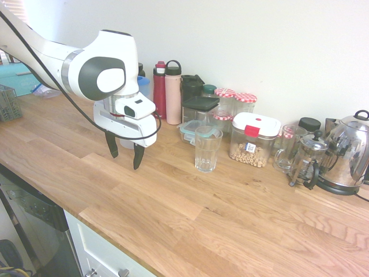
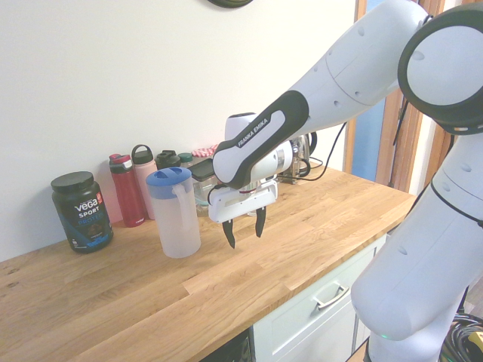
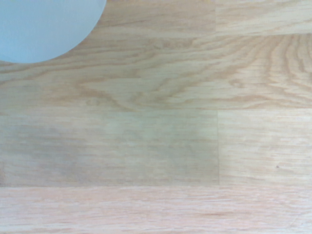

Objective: Pour me some water

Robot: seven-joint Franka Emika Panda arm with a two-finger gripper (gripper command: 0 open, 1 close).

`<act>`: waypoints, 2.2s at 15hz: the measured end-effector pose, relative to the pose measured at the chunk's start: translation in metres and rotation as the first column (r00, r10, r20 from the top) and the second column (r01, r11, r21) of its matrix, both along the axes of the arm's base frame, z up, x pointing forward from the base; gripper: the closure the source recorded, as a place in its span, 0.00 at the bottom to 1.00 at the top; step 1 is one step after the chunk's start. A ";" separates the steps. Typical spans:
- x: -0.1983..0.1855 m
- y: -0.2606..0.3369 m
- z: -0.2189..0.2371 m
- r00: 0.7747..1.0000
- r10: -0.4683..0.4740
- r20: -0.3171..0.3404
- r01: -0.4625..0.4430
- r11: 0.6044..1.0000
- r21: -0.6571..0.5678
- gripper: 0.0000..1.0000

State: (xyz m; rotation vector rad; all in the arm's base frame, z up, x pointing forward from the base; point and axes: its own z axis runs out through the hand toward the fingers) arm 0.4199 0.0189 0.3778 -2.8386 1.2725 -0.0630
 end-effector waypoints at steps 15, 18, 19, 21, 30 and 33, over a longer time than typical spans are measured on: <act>-0.035 0.109 0.184 0.968 0.012 0.249 -0.009 1.000 -0.010 0.00; -0.011 0.131 0.166 0.970 0.000 0.243 0.001 1.000 -0.007 0.00; -0.002 0.136 0.160 0.971 0.001 0.238 0.001 1.000 -0.009 0.00; 0.018 0.141 0.151 0.975 0.003 0.223 0.001 1.000 -0.017 0.00; 0.071 0.126 0.118 0.985 -0.013 0.173 0.021 0.999 -0.043 1.00; 0.078 0.127 0.106 0.987 -0.012 0.163 0.018 0.999 -0.035 1.00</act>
